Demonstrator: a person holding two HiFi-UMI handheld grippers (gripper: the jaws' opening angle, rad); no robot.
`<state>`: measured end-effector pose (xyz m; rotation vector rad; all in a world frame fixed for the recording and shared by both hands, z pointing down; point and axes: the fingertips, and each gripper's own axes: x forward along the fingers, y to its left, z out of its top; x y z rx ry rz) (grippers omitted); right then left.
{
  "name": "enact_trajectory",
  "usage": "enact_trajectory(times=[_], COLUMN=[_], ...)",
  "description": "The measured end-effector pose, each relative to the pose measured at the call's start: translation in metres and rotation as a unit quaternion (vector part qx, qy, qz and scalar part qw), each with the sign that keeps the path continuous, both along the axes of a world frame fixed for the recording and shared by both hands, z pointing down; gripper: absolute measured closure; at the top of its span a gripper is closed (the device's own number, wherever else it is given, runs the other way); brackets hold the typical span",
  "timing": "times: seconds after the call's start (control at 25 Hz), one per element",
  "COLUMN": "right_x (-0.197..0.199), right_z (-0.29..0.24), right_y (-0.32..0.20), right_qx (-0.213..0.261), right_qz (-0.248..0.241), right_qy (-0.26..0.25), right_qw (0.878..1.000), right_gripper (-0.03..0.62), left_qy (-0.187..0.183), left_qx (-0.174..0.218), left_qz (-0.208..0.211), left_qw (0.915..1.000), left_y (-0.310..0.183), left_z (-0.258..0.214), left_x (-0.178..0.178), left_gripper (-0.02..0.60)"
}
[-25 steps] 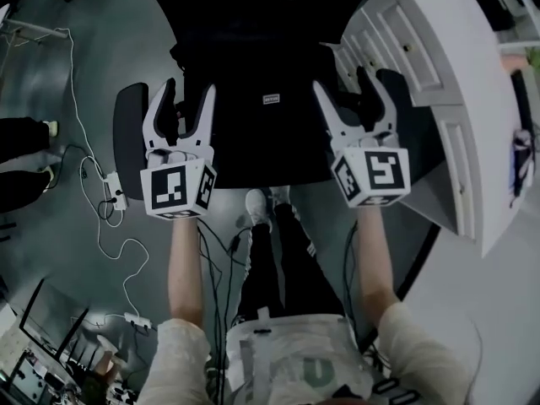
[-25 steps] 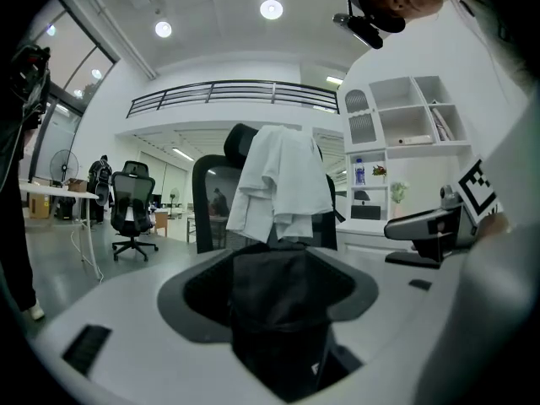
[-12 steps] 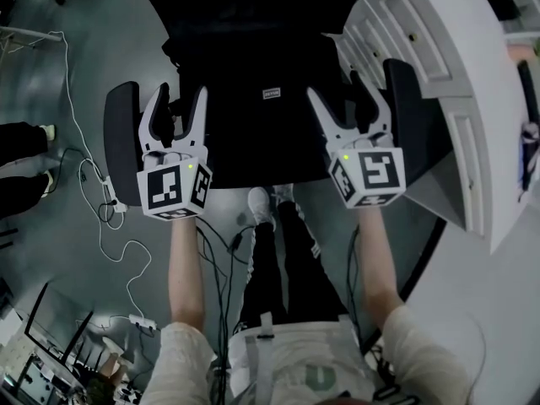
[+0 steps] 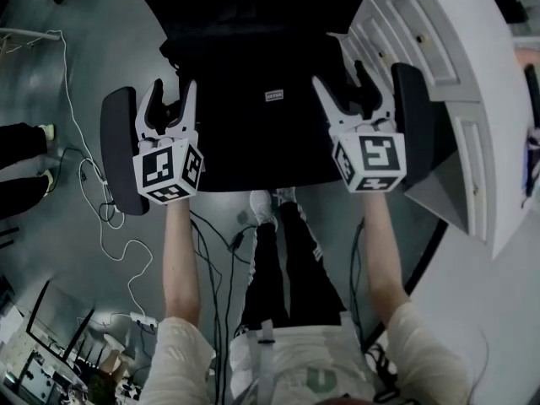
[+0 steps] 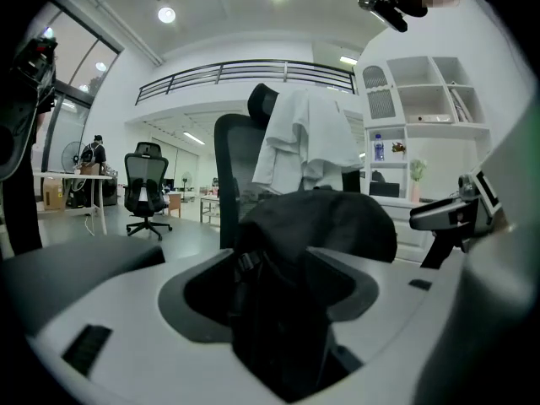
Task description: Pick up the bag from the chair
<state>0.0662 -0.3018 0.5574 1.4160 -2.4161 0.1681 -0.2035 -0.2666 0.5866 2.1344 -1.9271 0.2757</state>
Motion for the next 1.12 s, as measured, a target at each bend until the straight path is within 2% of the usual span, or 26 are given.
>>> enact_trajectory(times=[0.12,0.4,0.68,1.12], right_x=[0.009,0.021,0.016,-0.009], right_z=[0.020,0.073,0.113,0.149], right_y=[-0.011,-0.034,-0.059,-0.079], right_qx=[-0.014,-0.044,-0.081,-0.110], right_qz=[0.014,0.015,0.008,-0.036], right_qy=[0.013,0.081,0.058,0.063], right_qw=[1.000,0.996,0.995,0.991], right_gripper=[0.289,0.289,0.289,0.289], left_qy=[-0.015,-0.043,-0.052,-0.052], left_qx=[-0.025,-0.069,-0.092,-0.110], left_qz=[-0.002,0.008,0.003,0.021], left_qw=[0.9996,0.9966,0.9944,0.9923], left_y=[-0.004,-0.023,-0.044,-0.061], left_z=[0.026,0.078,0.107,0.133], left_x=[-0.007,-0.016,-0.022,-0.020], left_gripper=[0.331,0.331,0.331,0.331])
